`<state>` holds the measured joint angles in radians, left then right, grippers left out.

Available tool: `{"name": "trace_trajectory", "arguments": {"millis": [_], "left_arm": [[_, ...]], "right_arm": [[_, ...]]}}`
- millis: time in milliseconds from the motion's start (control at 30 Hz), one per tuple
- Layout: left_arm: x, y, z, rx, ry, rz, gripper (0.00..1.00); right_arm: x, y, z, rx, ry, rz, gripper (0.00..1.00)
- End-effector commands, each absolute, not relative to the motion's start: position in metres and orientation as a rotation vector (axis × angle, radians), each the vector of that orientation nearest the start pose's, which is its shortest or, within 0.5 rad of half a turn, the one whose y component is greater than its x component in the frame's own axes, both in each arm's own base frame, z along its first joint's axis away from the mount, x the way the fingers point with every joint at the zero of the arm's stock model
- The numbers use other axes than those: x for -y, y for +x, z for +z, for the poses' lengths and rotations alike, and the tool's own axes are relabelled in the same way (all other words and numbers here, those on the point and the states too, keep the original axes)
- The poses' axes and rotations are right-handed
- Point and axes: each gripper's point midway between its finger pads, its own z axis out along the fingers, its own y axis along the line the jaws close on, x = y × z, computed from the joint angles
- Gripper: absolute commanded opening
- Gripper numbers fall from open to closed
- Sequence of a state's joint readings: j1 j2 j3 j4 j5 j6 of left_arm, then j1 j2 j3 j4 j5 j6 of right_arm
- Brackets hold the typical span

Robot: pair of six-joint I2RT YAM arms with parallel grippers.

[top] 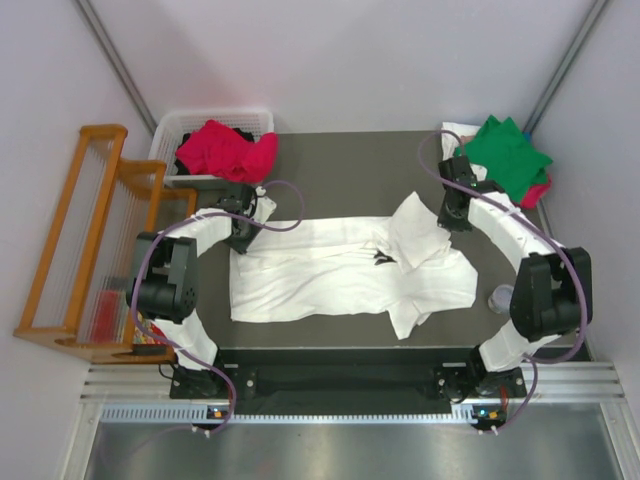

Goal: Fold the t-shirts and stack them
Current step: Fold the tshirt

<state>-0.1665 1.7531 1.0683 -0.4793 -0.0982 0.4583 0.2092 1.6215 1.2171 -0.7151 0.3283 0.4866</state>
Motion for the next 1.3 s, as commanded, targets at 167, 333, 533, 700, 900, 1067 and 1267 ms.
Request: {"name": "trace_trajectory", "arguments": {"millis": [167, 333, 533, 700, 900, 1067, 1267], "left_arm": [[0.018, 0.332, 0.007, -2.729, 0.832, 0.192, 0.29], [0.019, 0.333, 0.011, -2.722, 0.832, 0.193, 0.29], [0.019, 0.334, 0.017, -2.713, 0.829, 0.190, 0.29], [0.021, 0.337, 0.028, -2.701, 0.810, 0.182, 0.29], [0.030, 0.332, 0.065, -2.670, 0.779, 0.113, 0.30], [0.026, 0.310, 0.089, -2.648, 0.790, 0.114, 0.35], [0.033, 0.270, 0.123, -2.613, 0.866, 0.025, 0.69]], "right_arm": [[-0.029, 0.338, 0.116, -2.525, 0.479, -0.237, 0.00], [-0.025, 0.326, 0.089, -2.589, 0.473, -0.286, 0.04], [-0.016, 0.323, 0.088, -2.589, 0.497, -0.359, 0.41], [-0.011, 0.331, 0.136, -2.462, 0.531, -0.373, 0.68], [-0.063, 0.315, 0.169, -2.481, 0.332, -0.133, 0.75], [-0.120, 0.253, 0.139, -2.651, 0.009, -0.062, 0.73], [-0.194, 0.161, 0.116, -2.747, -0.460, 0.164, 0.73]]}}
